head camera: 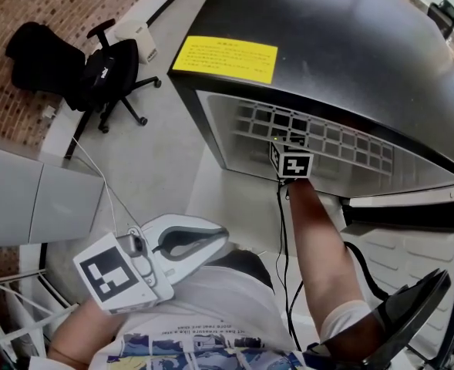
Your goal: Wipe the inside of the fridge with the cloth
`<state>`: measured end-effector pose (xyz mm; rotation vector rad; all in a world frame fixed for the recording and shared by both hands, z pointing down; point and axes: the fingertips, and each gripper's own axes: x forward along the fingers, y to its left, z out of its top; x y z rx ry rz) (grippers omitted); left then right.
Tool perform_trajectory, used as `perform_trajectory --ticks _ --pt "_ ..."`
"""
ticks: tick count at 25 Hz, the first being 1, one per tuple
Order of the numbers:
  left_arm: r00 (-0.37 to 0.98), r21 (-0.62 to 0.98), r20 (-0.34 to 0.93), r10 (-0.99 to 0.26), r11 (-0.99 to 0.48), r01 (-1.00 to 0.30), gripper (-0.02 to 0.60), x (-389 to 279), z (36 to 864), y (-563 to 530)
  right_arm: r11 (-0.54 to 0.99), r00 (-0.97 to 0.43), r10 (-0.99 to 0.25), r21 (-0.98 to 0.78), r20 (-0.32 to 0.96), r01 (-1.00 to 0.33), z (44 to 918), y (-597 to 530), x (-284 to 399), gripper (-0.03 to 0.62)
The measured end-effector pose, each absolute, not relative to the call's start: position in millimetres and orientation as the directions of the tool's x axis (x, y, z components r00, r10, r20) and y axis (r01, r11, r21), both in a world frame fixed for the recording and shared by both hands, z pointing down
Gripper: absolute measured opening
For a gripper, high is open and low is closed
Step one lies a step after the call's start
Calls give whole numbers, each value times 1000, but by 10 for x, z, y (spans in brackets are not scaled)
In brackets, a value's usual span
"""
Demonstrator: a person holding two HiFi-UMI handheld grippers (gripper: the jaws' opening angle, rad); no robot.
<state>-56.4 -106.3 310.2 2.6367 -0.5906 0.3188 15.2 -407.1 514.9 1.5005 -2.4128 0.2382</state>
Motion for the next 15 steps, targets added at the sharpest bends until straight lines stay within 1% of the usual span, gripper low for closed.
perform_trajectory --ticks 7,15 --pt "874 347 313 -371 -812 -469 4 -604 3120 -1071 576 -540 -783 32 308 -817 5070 -3989 -206 57" --pt "867 347 316 -386 -803 -484 4 -619 3107 -1107 600 -559 -764 36 323 -799 5080 -4070 -298 57"
